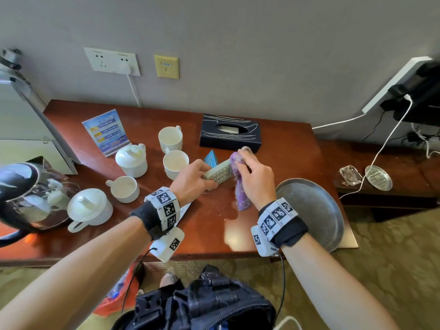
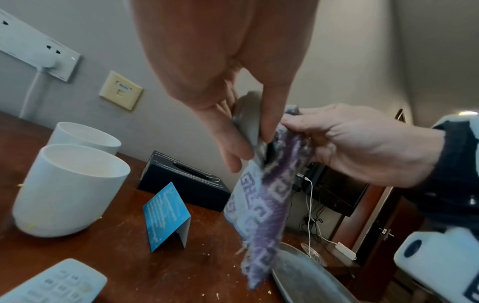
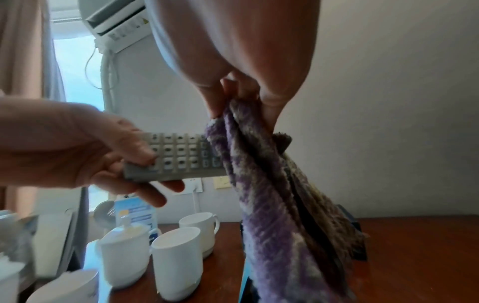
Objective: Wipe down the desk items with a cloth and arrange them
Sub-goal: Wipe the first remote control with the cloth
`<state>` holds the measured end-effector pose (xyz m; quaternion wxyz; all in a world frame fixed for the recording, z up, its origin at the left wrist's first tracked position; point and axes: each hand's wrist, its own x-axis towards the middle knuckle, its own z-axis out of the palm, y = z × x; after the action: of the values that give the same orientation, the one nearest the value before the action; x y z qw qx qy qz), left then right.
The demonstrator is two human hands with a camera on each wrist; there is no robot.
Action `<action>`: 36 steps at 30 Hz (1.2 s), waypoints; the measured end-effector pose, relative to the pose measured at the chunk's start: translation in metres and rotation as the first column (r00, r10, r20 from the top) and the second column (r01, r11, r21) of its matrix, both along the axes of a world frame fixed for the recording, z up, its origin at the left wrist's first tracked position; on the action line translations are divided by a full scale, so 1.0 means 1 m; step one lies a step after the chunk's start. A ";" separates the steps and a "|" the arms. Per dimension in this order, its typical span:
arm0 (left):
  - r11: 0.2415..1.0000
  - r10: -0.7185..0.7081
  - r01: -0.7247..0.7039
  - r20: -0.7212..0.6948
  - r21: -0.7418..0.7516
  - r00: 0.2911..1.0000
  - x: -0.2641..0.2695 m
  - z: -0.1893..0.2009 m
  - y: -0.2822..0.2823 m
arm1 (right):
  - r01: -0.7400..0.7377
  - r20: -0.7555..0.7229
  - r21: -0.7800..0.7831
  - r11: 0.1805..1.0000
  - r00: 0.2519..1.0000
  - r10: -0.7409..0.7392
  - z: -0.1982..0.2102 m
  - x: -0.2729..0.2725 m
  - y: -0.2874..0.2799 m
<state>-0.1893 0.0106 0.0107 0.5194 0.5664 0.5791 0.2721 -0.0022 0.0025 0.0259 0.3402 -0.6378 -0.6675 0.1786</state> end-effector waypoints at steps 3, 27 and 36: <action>0.998 -0.004 0.010 -0.093 0.066 0.996 0.004 -0.001 -0.001 | -0.159 0.120 0.062 0.985 0.981 0.151 -0.009 -0.014 -0.011; 0.998 0.008 0.013 0.307 -0.067 0.952 -0.016 -0.009 0.008 | 0.117 -0.602 -0.457 0.882 0.689 -0.404 -0.021 -0.001 0.027; 0.995 -0.089 0.096 0.220 -0.023 0.971 -0.008 -0.012 0.018 | 0.005 -0.688 -0.545 0.838 0.570 -0.450 -0.004 -0.014 0.032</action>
<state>-0.1974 0.0286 -0.0010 0.6016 0.5505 0.4959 0.2984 -0.0161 0.0341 0.0224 0.4495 -0.6373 -0.2859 0.5569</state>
